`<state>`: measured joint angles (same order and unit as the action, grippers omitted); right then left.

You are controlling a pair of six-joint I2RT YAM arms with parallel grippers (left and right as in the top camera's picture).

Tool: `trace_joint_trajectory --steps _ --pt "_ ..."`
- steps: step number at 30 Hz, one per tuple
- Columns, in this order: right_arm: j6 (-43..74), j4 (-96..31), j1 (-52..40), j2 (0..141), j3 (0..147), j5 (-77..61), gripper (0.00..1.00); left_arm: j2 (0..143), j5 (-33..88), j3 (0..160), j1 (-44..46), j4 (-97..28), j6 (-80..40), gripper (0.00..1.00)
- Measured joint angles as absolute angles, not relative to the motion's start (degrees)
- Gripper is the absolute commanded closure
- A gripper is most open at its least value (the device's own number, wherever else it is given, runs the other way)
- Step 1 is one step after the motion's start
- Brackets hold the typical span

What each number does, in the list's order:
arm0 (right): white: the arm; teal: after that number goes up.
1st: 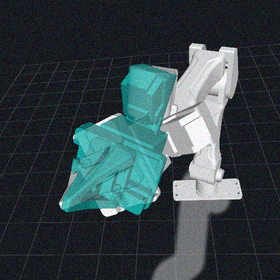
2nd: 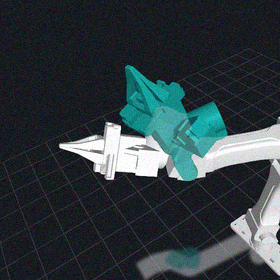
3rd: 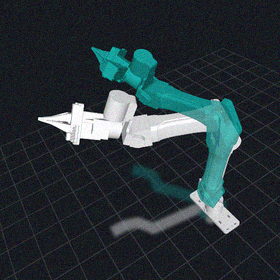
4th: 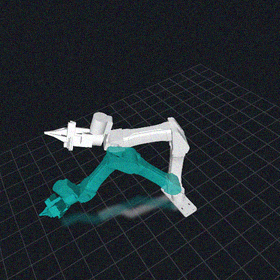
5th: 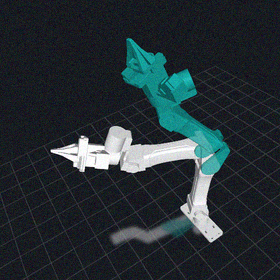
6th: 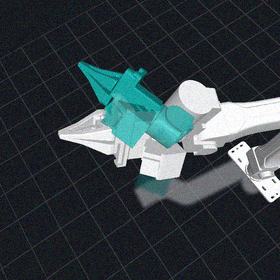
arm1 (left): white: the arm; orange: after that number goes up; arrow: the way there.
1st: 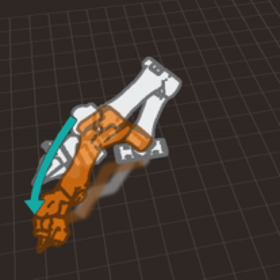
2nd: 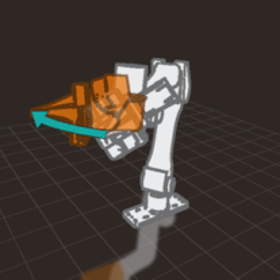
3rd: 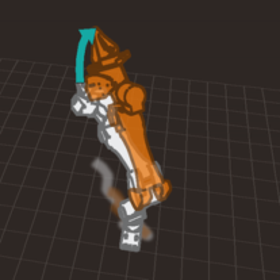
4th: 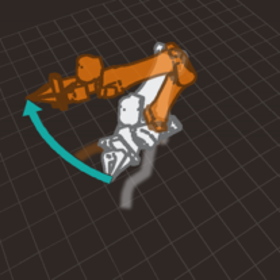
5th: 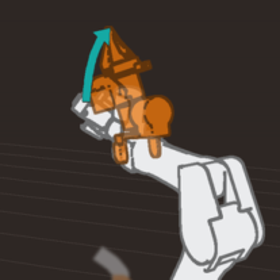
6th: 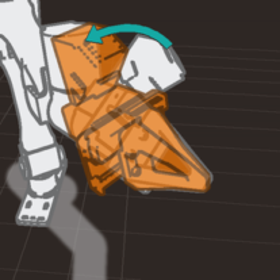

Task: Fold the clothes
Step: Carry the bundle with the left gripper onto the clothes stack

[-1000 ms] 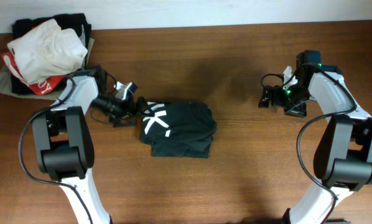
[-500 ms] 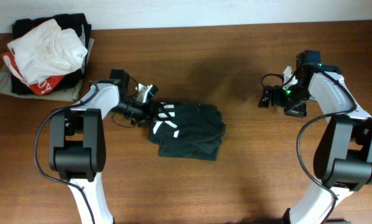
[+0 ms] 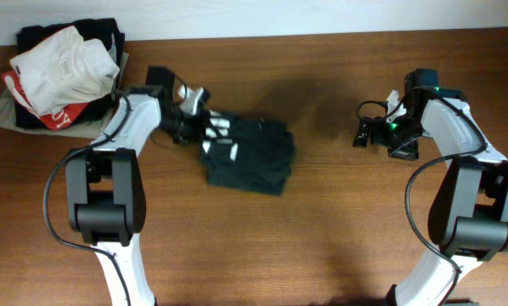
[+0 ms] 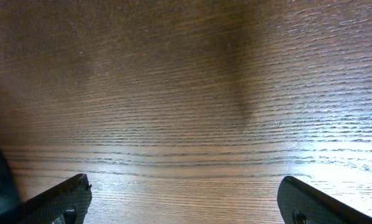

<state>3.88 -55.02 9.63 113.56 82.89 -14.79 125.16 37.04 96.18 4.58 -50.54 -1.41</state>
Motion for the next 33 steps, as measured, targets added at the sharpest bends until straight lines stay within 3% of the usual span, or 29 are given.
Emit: trace_joint_trajectory --steps 6,13,33 --pt "3.8 -55.0 9.6 113.6 82.9 -14.8 0.01 125.2 26.0 106.5 1.9 -49.4 -0.6 0.99" --pt "3.8 -55.0 9.6 113.6 82.9 -14.8 0.01 125.2 15.5 106.8 -2.6 -43.0 1.5 0.99" --pt "3.9 -55.0 9.6 113.6 82.9 -14.8 0.01 125.4 12.6 126.3 -10.9 -43.3 -3.6 0.99"
